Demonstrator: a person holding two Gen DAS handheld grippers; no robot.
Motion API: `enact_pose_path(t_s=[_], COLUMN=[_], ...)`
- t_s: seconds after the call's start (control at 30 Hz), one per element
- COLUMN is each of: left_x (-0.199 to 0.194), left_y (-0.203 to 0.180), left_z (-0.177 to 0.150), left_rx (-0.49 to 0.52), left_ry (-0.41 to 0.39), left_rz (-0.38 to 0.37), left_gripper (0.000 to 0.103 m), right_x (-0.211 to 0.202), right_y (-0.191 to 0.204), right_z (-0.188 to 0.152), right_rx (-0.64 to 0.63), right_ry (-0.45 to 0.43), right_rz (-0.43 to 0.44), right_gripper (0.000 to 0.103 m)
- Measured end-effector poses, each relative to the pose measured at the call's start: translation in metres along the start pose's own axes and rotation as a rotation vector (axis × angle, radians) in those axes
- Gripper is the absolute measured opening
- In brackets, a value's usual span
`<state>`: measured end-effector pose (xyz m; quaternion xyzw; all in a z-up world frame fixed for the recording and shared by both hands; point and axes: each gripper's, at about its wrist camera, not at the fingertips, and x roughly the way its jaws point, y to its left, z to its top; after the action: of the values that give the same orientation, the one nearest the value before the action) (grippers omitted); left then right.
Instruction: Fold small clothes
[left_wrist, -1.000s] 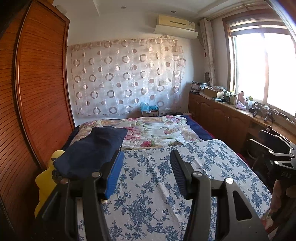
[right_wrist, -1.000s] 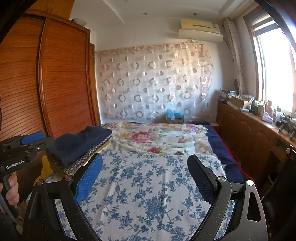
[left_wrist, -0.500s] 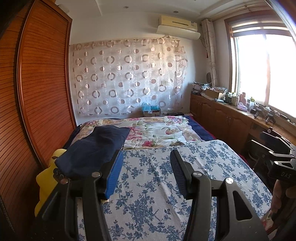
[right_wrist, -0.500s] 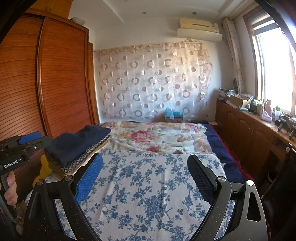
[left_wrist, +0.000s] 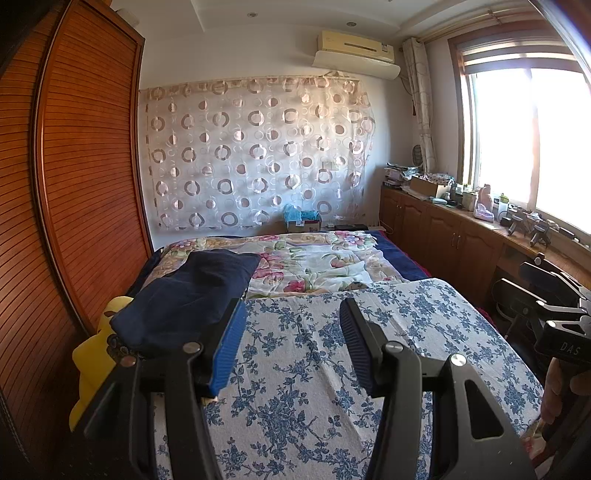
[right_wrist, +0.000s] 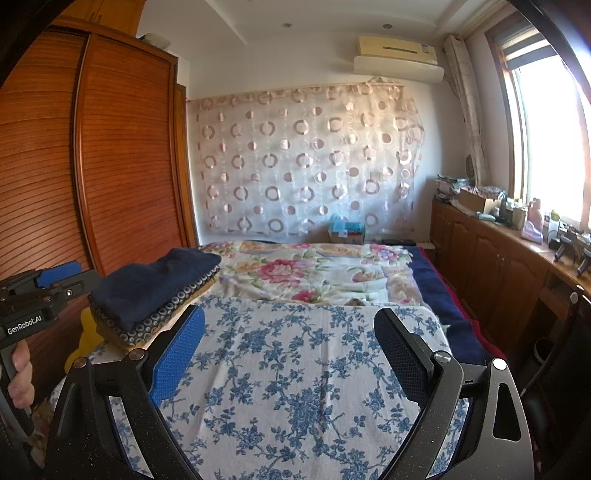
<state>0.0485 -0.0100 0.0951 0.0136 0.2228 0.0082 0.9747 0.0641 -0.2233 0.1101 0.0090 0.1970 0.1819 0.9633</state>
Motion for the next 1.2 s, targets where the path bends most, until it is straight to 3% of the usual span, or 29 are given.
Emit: enact_pose_path(t_s=[1.2], left_x=[-0.004], left_y=[0.0044], left_z=[0.001], left_rx=[0.0], left_ry=[-0.008], left_rz=[0.0], left_gripper=[0.052], right_x=[0.0004], right_y=[-0.0005], right_z=[0.0023], right_rx=[0.0], right_ry=[0.002], right_rz=[0.0], right_gripper=[0.095])
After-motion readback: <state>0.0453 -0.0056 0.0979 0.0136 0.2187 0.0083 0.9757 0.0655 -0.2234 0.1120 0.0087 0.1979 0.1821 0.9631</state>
